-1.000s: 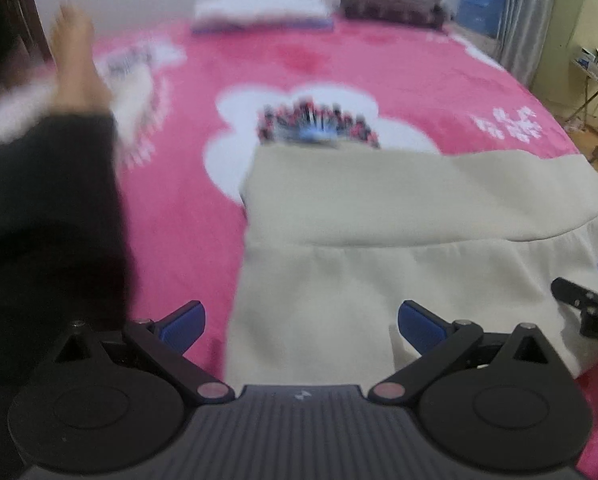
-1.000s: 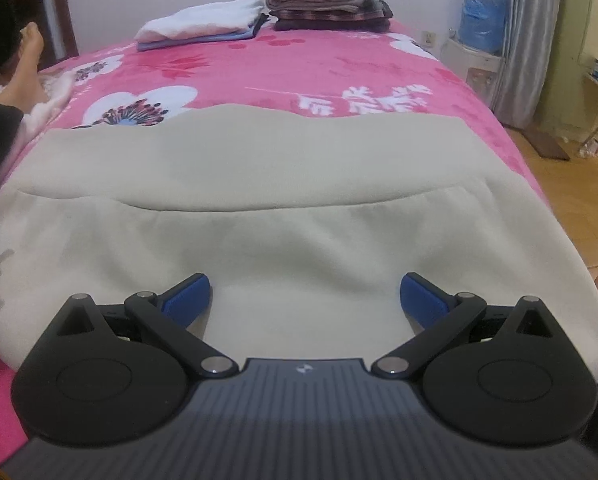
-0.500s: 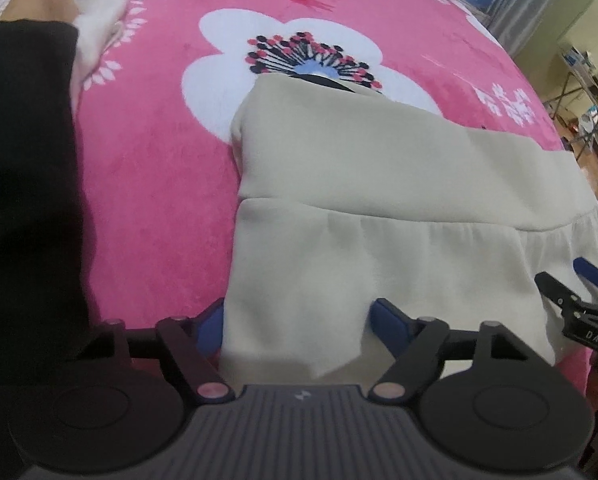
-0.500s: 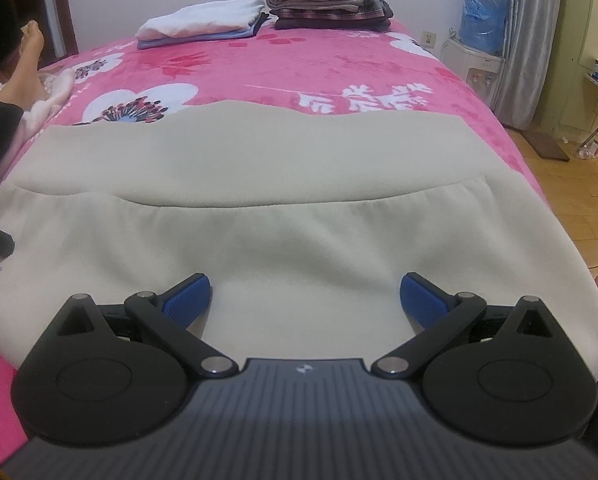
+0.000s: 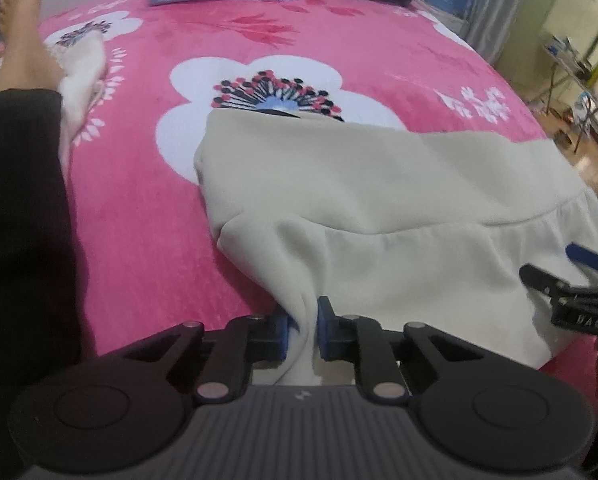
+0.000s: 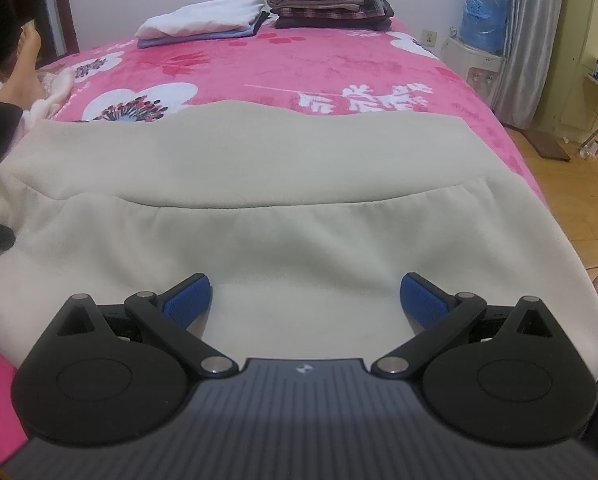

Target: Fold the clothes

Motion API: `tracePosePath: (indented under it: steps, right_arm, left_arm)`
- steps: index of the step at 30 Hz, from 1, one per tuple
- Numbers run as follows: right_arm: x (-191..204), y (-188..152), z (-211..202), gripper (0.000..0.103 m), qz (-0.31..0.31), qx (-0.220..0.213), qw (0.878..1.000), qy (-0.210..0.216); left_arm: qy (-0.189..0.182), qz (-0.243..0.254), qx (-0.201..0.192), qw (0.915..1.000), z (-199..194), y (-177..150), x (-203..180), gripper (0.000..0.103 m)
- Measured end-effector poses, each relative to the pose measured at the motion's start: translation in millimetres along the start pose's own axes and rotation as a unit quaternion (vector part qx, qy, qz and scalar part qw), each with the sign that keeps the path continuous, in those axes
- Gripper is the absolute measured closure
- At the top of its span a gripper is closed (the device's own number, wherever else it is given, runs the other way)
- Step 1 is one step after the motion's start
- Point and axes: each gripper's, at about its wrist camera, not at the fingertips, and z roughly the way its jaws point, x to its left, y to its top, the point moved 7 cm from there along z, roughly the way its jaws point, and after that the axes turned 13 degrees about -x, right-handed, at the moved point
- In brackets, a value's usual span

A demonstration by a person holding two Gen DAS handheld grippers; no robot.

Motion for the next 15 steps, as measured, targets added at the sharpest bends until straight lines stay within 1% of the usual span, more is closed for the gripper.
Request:
tracePosePath:
  steps: [3,6,10,12,15]
  right_arm:
    - [-1,0,0,0.001,0.000,-0.001,1.000,0.000]
    - [0,-1,0,0.001,-0.001,-0.002,1.000,0.000]
    - [0,0,0,0.001,-0.005,-0.002,1.000,-0.002]
    - [-1,-1,0,0.001,-0.007,-0.002,1.000,-0.004]
    - [-3,-1,-1,0.001,-0.007,-0.002,1.000,-0.005]
  left_arm:
    - [-0.002,-0.028,-0.005,0.9996,-7,7,1,0.090]
    - [-0.015,-0.065,-0.020,0.9976,-19,21,-2,0.090]
    - [-0.064,-0.116,-0.042,0.9903,-46,46,-22,0.091]
    - [-0.094,-0.124,-0.048,0.9867,-56,60,-40,0.091]
    - [-0.137,-0.117,-0.051,0.9822,-60,80,-75,0.091]
